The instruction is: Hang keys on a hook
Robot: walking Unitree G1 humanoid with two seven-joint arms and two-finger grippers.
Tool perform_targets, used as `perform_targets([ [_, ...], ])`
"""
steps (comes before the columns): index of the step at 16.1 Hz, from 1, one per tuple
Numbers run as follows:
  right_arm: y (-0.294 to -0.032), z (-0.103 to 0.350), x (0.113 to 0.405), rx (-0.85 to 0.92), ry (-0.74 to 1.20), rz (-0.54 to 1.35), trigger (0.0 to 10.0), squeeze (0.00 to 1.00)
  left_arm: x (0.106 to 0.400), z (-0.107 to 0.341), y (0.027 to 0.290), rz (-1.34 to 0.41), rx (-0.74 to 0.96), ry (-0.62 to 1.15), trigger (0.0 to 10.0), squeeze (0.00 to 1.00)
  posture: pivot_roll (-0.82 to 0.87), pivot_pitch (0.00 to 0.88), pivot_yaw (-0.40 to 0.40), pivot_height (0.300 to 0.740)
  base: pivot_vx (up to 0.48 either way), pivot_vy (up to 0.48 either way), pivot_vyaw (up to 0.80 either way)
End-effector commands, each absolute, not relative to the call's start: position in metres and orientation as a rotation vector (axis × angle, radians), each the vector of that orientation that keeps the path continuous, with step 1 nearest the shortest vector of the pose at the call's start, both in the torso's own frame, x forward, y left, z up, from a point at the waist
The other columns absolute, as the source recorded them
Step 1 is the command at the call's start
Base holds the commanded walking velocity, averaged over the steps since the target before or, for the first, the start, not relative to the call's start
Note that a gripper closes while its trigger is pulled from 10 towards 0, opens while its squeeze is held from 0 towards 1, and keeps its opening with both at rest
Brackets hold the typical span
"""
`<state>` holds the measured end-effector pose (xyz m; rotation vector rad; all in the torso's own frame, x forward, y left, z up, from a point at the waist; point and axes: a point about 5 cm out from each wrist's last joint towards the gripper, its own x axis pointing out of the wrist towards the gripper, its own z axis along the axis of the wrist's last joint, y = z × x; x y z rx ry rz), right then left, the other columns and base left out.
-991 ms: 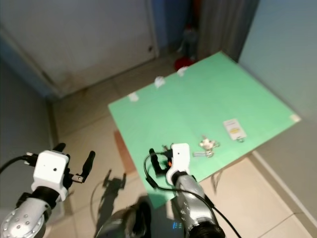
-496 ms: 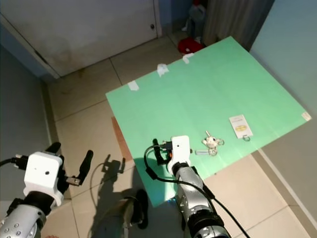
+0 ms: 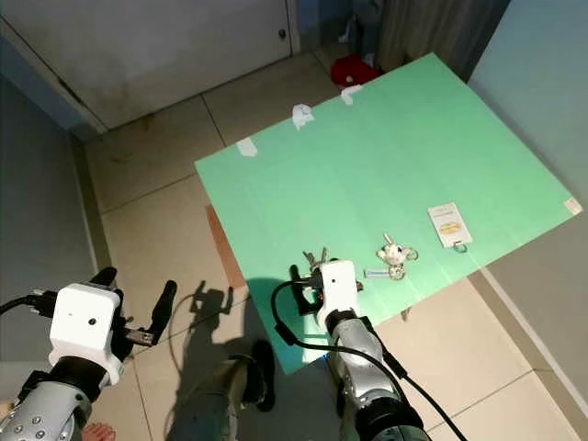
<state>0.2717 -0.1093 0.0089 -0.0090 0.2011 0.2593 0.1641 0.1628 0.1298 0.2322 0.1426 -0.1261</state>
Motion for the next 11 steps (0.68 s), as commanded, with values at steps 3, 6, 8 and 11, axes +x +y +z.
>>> perform_targets([
  [3,-0.107,0.002,0.267,-0.024,0.219,0.240,10.0,0.00,0.157,0.131,0.168,-0.108,0.247,0.164,10.0,0.00,0.20,0.376,0.151,0.740,0.000,0.000,0.00],
  [6,-0.107,0.001,0.270,-0.001,0.244,0.218,10.0,0.00,0.156,0.131,0.167,-0.098,0.243,0.169,10.0,0.00,0.20,0.382,0.146,0.740,0.000,0.000,0.00],
  [8,-0.107,-0.003,0.273,0.055,0.298,0.189,10.0,0.00,0.156,0.130,0.166,-0.098,0.240,0.170,10.0,0.00,0.20,0.386,0.138,0.740,0.000,0.000,0.00],
  [11,-0.107,-0.001,0.278,0.048,0.311,0.181,10.0,0.00,0.157,0.130,0.163,-0.091,0.231,0.165,10.0,0.00,0.20,0.393,0.123,0.740,0.000,0.000,0.00],
])
